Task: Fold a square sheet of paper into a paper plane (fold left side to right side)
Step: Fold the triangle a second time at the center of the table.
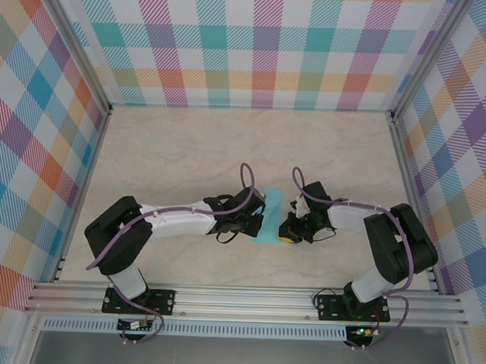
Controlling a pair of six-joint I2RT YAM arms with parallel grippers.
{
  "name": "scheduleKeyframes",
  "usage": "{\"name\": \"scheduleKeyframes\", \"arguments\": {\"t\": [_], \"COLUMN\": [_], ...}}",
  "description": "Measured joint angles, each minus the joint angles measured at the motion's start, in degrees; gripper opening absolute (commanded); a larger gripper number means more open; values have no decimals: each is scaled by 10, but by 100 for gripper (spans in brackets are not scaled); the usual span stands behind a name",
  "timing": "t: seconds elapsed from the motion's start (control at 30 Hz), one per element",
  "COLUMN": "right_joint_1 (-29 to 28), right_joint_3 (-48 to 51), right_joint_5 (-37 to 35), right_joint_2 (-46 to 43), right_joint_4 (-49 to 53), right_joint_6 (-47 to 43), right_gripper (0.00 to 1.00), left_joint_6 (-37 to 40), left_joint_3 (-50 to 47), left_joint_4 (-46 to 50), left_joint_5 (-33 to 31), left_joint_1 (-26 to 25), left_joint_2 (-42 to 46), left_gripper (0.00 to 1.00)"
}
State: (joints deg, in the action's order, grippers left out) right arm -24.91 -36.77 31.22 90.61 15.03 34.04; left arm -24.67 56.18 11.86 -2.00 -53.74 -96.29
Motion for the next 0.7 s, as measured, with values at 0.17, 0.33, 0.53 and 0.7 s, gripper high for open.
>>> {"name": "scheduleKeyframes", "arguments": {"t": [0.17,0.33,0.53,0.7], "right_joint_1": [-2,-2,-3,-3], "right_joint_3": [-1,-2,-2,-4], "right_joint_5": [-3,-4,-6,-7], "right_joint_2": [0,0,0,0], "right_joint_4": [1,3,4,7], "right_joint_6": [-2,-3,-4,-5], "right_gripper": [6,6,6,6], "left_joint_6": [0,0,0,1], "left_joint_3": [-2,-2,-2,-1], "left_joint_4": [-5,-16,-16,-16], "left_joint_5": [9,12,15,15], "left_joint_1": [10,12,14,14], "left_joint_2": [-2,-14,-32,-39], "left_gripper": [10,10,10,10]}}
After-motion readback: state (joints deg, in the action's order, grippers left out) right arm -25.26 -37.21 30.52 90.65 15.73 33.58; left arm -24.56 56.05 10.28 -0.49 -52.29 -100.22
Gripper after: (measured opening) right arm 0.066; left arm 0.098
